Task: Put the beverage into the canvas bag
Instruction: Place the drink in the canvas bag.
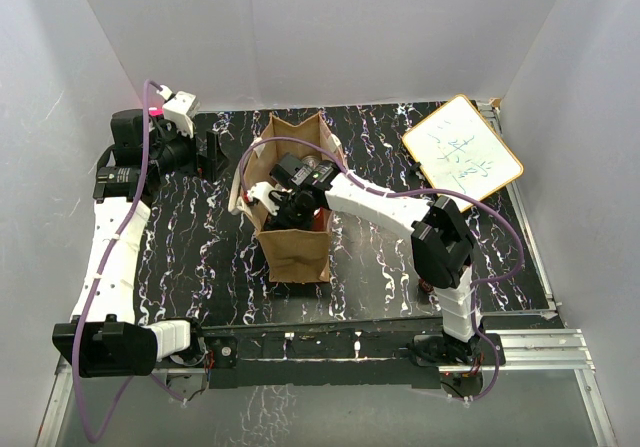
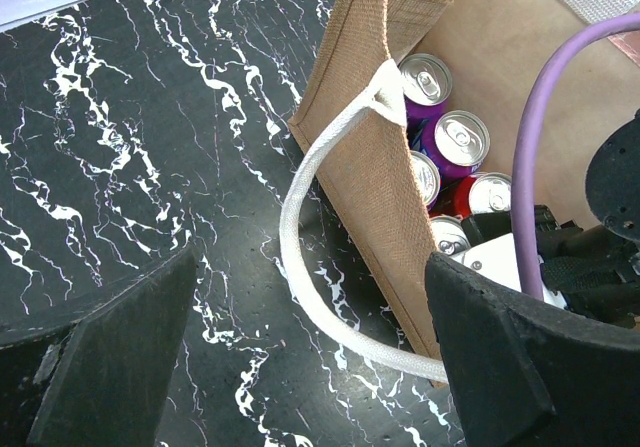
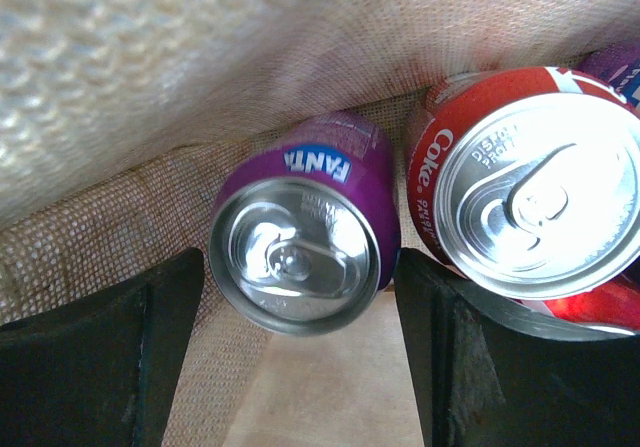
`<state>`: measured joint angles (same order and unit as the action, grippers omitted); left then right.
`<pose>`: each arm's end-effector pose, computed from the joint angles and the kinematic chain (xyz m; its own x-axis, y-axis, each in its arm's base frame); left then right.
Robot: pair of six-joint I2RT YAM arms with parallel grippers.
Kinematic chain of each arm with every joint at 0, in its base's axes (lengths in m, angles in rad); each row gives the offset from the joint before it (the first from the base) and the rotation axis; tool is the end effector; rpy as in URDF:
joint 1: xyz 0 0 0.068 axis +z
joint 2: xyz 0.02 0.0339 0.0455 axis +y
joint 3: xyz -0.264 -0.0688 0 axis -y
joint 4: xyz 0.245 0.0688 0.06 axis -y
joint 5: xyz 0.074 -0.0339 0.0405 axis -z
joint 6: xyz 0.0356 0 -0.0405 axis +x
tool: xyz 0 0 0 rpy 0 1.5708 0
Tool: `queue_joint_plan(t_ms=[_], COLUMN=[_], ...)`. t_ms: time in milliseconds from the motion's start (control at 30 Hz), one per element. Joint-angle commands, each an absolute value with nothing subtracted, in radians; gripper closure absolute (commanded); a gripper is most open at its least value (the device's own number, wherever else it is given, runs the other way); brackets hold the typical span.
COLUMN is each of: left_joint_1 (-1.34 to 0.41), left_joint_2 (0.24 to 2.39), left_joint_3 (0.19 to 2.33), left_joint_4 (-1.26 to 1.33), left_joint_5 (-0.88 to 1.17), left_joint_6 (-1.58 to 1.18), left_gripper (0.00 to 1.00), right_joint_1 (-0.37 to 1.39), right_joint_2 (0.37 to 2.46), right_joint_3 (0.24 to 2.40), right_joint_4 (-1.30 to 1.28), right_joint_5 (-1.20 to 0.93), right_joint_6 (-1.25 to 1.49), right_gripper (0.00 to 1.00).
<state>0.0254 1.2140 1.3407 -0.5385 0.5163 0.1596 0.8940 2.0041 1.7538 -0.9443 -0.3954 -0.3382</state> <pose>0.2598 -0.0110 0.4093 -0.3267 0.1300 -0.9362 0.4883 0.8713 -0.0494 0.2538 0.3378 0.2512 -0.2814 -0.8392 -0.4654 -0.9556 0.2006 0.2161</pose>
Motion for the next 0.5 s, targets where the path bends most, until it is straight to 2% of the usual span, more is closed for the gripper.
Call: queue_joint_plan(t_ms=[0, 467], left_joint_1=[0.033, 0.034], left_joint_2=[1.182, 1.180], left_joint_3=[1.338, 1.354], left_joint_4=[-0.533, -0.547], left_joint_5=[0.538, 0.518], left_joint_6=[0.154, 0.181], left_gripper=[0.05, 0.05], right_joint_1=[0.924, 0.814], right_joint_2=[1.968, 1.890], right_joint_3=[1.825, 1.915], right_joint_4=[-0.936, -0.899], right_joint_5=[-0.487, -0.432], right_joint_6=[-0.339, -0.304], right_gripper=[0.18, 0.17])
